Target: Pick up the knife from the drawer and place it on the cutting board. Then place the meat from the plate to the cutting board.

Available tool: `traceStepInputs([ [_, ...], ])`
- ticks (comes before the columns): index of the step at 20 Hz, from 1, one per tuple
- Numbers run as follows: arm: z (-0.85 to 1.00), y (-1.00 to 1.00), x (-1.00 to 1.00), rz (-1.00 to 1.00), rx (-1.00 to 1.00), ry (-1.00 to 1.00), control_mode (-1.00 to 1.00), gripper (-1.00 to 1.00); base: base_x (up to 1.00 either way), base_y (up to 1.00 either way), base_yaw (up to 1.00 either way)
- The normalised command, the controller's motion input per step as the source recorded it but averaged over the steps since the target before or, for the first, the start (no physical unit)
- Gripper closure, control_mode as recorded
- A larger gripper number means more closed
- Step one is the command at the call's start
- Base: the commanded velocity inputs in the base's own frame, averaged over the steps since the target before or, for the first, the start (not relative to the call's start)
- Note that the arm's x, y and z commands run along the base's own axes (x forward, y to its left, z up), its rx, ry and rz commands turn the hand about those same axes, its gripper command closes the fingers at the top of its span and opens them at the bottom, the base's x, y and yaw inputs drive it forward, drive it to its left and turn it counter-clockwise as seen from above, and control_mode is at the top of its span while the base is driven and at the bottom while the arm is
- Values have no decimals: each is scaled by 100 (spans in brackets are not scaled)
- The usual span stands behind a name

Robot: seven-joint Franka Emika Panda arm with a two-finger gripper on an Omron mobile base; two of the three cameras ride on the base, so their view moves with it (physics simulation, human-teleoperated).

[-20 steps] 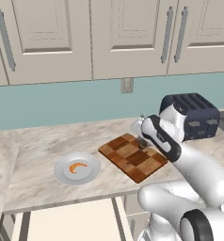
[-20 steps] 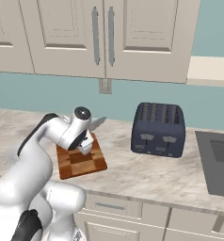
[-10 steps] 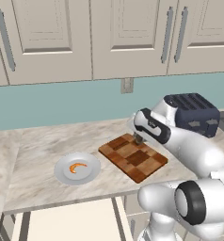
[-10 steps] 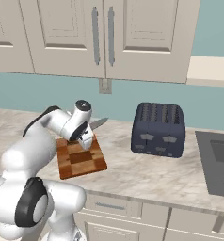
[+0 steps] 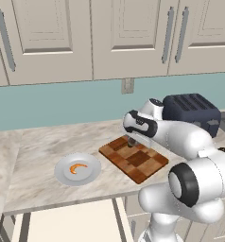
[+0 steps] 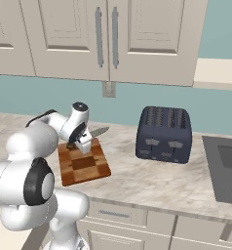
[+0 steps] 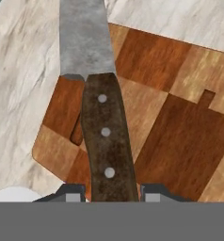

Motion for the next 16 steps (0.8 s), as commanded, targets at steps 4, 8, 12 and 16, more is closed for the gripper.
traceStepInputs([
  [4,-28,20,9,0,-7,3,-100,100,0,0,0],
  [8,-14,16,6,0,-4,1,-100,100,0,0,0],
  [12,-13,14,1,0,-1,0,-100,100,0,0,0],
  [16,-10,9,0,0,0,0,-100,100,0,0,0],
])
